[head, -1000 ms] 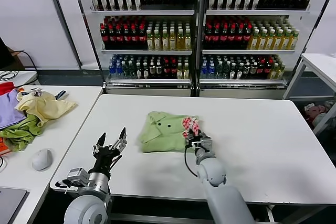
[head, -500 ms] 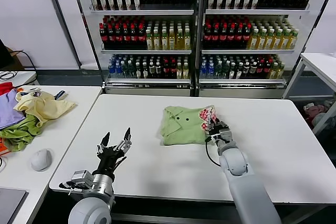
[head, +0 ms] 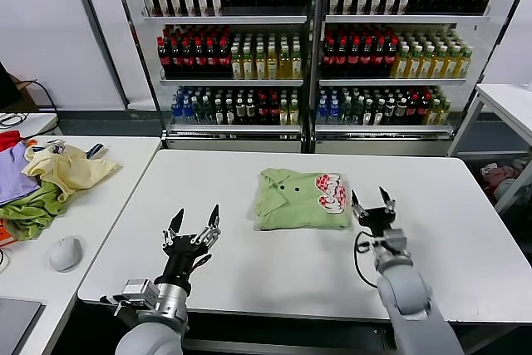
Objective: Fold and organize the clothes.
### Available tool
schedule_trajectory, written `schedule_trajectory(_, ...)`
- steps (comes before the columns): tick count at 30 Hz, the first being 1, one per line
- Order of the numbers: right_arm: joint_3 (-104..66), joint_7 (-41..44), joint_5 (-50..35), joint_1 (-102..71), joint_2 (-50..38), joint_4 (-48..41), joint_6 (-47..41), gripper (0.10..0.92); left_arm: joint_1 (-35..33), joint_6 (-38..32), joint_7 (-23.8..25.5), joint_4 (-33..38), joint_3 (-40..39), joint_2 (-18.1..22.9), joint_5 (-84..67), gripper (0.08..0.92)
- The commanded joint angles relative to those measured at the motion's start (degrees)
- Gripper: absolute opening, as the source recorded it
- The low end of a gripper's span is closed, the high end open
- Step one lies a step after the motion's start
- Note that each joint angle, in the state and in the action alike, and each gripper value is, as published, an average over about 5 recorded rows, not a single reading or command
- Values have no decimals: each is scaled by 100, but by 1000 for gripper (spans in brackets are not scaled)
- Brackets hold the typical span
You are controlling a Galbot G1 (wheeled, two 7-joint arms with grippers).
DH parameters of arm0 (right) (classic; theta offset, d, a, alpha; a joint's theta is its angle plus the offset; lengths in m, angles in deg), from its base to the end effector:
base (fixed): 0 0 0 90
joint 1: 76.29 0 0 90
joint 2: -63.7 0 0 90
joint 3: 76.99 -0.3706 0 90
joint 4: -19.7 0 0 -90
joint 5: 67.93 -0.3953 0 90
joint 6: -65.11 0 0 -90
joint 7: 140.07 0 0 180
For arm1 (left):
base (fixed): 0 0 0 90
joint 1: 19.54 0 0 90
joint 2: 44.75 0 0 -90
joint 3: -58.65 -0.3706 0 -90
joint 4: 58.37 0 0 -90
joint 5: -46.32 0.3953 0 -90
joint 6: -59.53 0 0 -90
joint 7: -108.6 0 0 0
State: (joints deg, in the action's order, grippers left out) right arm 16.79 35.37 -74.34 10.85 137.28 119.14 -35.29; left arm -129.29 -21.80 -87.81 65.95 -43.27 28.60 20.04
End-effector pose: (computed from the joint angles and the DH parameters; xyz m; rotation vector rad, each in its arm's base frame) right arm 0.3736 -0.0618 -0.3196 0.0100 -3.0545 0.2724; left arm 0.2463 -0.0223 -0.2593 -0.1465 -3.0715 0.3951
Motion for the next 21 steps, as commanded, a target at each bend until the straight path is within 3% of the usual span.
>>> schedule_trajectory(1,-832,180,-288,-2518,204,2296,338,773,-258,100,53,290,-7,24,391,823)
schedule_trajectory(5,-832,255,-239,-2754,356,2360,512,818,-316,119,86,333,110,-20,410,823)
schedule_trajectory(13,-599,170,391,-2508,534,2301,840,823,-394,177,185,408,289,-151,410,823)
schedule_trajectory(21,-392,101,468,-2310,640,2254,696,823,-409,249,297,382,423,-264,446,823)
